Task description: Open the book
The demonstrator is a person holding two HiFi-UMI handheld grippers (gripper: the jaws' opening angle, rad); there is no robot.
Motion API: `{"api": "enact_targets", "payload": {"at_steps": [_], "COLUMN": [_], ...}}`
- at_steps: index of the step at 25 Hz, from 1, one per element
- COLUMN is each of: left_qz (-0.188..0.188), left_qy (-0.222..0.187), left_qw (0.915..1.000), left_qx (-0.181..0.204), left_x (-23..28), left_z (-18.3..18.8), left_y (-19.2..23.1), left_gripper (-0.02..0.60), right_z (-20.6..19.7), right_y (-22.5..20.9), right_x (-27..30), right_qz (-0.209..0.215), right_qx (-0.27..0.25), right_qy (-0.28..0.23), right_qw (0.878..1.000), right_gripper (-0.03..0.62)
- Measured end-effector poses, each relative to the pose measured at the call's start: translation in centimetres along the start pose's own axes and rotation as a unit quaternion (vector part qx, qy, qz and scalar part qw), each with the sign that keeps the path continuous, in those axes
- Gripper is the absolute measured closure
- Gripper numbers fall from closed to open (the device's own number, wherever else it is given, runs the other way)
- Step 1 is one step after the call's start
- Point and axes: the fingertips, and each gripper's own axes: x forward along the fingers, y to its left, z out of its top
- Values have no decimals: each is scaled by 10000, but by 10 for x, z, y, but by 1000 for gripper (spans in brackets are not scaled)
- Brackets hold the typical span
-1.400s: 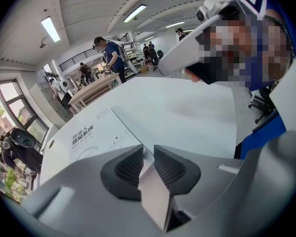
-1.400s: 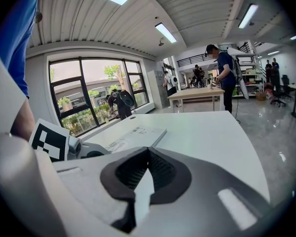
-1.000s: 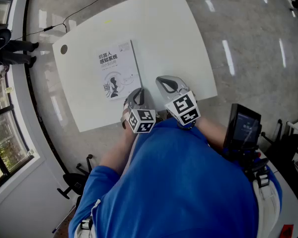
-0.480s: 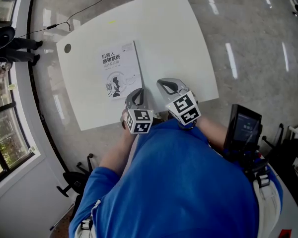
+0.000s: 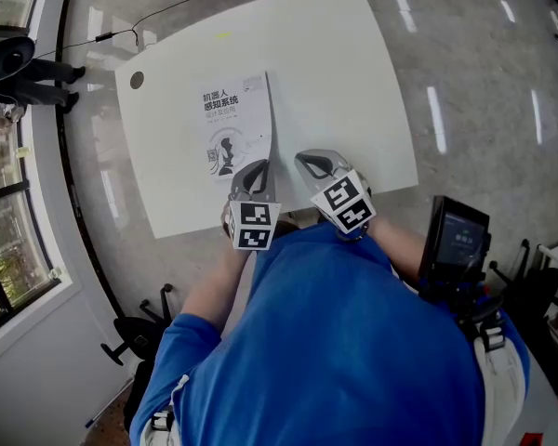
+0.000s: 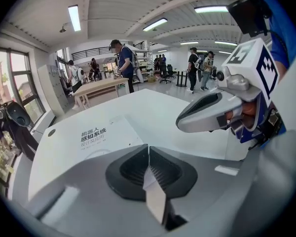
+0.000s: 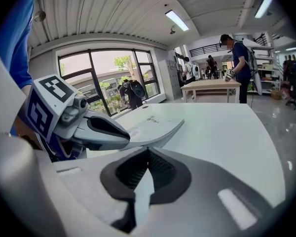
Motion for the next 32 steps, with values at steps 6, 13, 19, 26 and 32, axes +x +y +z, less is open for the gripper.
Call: {"api": "enact_targets", "payload": {"at_steps": [6, 13, 19, 26, 32], "left_qz": [-276, -520, -599, -561, -414], "left_qy": [-338, -646, -788, -927, -1044], "left_qw": [9985, 9944, 9921, 9904, 9886], "left_qx": [-325, -661, -771, -858, -1000], "left_x": [-16, -42, -44, -54, -68], "left_z": [10, 8, 15, 26, 21], "left_y": [18, 67, 65, 71, 100], "left_gripper": [568, 569, 569, 569, 569], "right_z": [5, 15, -19, -50, -49], "right_y": [9, 43, 42, 38, 40], "right_x": [7, 45, 68, 78, 82], "right_qz": [-206, -278, -249, -248, -318], "right_qx": [-19, -292, -1022, -1224, -1328], "right_qy": [51, 283, 1062, 1656, 1870], "right_qw": [9998, 9988, 9888, 9783, 9728], "right_gripper": [591, 591, 591, 591, 591]}}
